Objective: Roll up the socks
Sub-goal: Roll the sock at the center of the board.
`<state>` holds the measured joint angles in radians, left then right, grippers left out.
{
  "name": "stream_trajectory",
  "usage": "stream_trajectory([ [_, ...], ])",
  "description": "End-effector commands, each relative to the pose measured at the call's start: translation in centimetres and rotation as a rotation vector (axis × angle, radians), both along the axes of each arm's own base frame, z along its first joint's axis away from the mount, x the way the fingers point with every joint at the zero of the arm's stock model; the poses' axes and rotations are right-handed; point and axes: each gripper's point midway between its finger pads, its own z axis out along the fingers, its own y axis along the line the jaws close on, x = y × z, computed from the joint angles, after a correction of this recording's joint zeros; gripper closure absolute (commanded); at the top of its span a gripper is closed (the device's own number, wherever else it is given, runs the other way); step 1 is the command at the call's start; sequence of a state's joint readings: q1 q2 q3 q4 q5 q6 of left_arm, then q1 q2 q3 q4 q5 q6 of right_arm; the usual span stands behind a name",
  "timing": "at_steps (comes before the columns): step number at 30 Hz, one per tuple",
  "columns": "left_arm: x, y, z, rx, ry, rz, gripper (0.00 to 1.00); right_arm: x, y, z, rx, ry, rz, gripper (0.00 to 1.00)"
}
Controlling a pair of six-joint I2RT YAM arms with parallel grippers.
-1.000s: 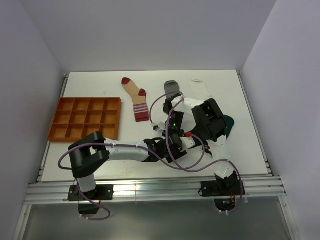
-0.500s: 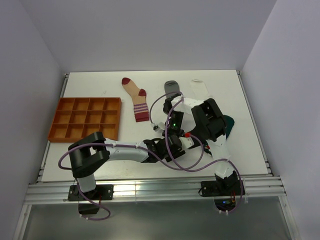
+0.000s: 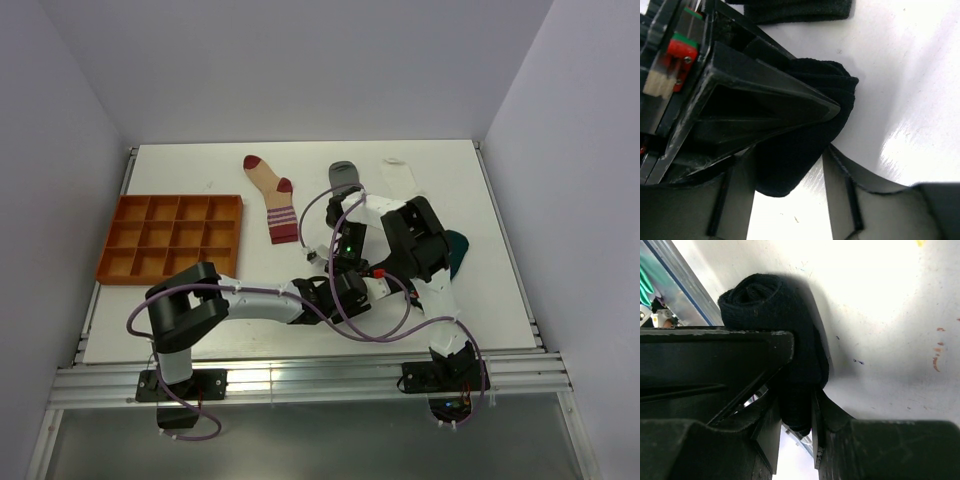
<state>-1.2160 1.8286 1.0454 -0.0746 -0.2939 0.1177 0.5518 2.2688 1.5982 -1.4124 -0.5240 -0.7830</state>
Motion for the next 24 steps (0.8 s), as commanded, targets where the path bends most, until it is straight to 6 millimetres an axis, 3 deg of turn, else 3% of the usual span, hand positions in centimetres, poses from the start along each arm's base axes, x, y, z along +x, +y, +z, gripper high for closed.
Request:
stream_trajectory([
  [1,0.3,-3.5,1.4,-0.111,0.009,-0.046,0.45,2.7,0.4,-5.2,0.023,-0.15,0.107,0.86],
  [7,-0.6,-3.6,0.1,-0.123,0.083,-0.034,0.66,2.6,0.5,-5.3,0.028,-0.146,0.103,0.86],
  [10,-1.2,-3.2,-0.8,-0.102,0.128,-0.025,0.85,2.5,0.4,-5.2,0.029,-0.148,0.102,0.86],
  [11,-1.3,-3.2,-1.1,-0.1,0.141,-0.015,1.0,2.5,0.4,-5.1,0.029,-0.148,0.102,0.86],
  [15,-1.5,-2.7,-1.8,-0.109,0.2,0.027,1.0,2.5,0.6,-4.8,0.046,-0.162,0.088,0.8],
  [19,-1.5,-2.0,-2.0,-0.136,0.247,0.067,1.0,2.8,1.0,-3.3,0.094,-0.179,0.052,0.68],
  [24,-1.3,-0.9,-2.7,-0.14,0.277,0.122,1.0,4.2,1.6,0.4,0.184,-0.233,-0.047,0.58],
])
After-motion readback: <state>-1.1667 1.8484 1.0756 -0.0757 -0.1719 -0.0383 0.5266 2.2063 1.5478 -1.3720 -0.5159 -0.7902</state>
